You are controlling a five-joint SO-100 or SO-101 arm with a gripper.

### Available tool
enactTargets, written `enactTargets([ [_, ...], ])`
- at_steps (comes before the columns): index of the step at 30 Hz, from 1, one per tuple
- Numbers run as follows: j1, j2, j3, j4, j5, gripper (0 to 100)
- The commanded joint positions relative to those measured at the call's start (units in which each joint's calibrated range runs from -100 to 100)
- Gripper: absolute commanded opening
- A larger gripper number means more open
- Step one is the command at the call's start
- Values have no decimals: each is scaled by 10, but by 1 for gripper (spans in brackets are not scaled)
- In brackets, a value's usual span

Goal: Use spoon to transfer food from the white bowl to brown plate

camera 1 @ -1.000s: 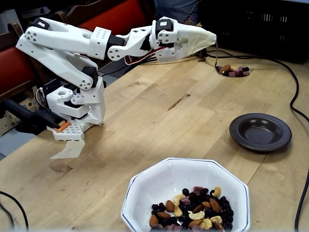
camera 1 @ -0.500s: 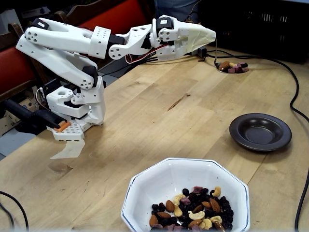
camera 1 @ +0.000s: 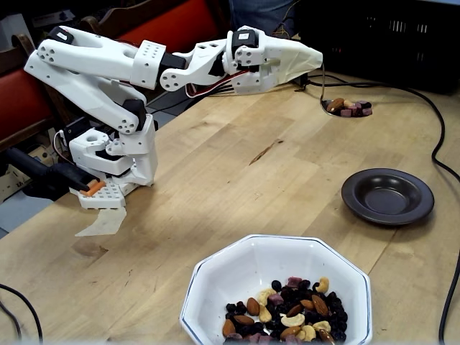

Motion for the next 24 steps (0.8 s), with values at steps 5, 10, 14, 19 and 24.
enactTargets([
  [5,9,67,-16,-6,1,3],
  [10,9,102,-17,-9,1,3],
  [14,9,116,-17,-48,1,3],
  [19,9,144,-17,-93,1,3],
  [24,9,176,-18,-119,1,3],
])
